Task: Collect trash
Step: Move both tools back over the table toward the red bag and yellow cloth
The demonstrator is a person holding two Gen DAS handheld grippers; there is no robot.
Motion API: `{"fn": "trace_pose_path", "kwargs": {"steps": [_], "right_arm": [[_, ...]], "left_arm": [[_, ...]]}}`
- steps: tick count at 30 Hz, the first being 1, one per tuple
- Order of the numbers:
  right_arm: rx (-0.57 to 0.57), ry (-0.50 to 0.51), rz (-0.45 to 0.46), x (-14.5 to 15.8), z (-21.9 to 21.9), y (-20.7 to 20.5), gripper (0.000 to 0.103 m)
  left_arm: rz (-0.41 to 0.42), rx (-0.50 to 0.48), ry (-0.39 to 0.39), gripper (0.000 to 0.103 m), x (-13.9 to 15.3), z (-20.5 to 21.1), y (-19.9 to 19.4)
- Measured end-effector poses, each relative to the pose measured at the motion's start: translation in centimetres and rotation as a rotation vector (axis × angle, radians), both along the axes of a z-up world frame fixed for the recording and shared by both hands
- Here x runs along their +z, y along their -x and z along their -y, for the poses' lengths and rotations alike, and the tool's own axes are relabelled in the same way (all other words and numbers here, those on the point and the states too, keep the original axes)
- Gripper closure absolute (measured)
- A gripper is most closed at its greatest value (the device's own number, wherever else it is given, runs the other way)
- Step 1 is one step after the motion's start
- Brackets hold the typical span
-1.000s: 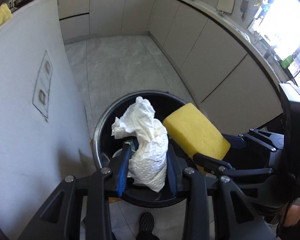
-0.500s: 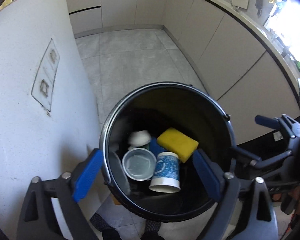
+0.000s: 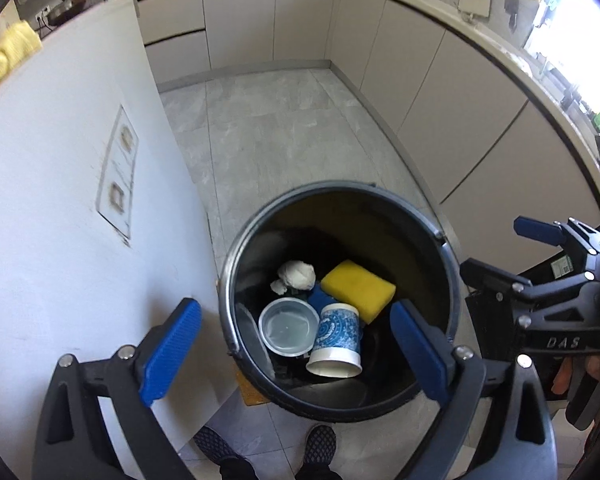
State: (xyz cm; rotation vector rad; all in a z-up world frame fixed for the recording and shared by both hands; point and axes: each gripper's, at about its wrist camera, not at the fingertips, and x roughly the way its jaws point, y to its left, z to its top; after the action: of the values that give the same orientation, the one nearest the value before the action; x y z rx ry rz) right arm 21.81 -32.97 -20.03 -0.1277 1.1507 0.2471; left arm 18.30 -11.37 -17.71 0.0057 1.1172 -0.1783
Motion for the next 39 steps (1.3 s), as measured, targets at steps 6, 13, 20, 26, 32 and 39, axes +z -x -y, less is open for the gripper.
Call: {"fn": "trace_pose_path", "kwargs": {"steps": [6, 13, 20, 26, 32, 39], "right_arm": [[-0.029, -0.049, 0.058, 4.4, 0.5, 0.5, 0.000], [-0.031, -0.111, 0.146, 9.3, 0.0, 1.4, 0.000], [0.014, -0.112, 0.205, 12.3, -2.9, 1.8, 0.000], [0.089, -0.115, 0.268, 15.5, -7.1, 1.7, 0.000], [0.184, -0.157, 0.330, 18.3, -13.2, 1.8, 0.000], [0.262, -0.147, 0.345, 19.3, -22.1, 0.3, 0.000]], "left_arm": [[0.057, 0.037, 0.004, 0.006, 3.7, -1.0, 0.9], [0.134, 0.070, 0.003, 0.006, 7.5, -2.2, 2.3], [0.204, 0.165, 0.022, 0.006, 10.6, -5.6, 3.8], [0.263, 0.283, 0.021, 0.006, 12.3, -10.7, 5.2], [0.314, 0.383, -0.015, 0.006, 13.3, -17.2, 6.5], [0.370, 0.463, -0.055, 0.006, 14.2, -26.0, 5.8]]}}
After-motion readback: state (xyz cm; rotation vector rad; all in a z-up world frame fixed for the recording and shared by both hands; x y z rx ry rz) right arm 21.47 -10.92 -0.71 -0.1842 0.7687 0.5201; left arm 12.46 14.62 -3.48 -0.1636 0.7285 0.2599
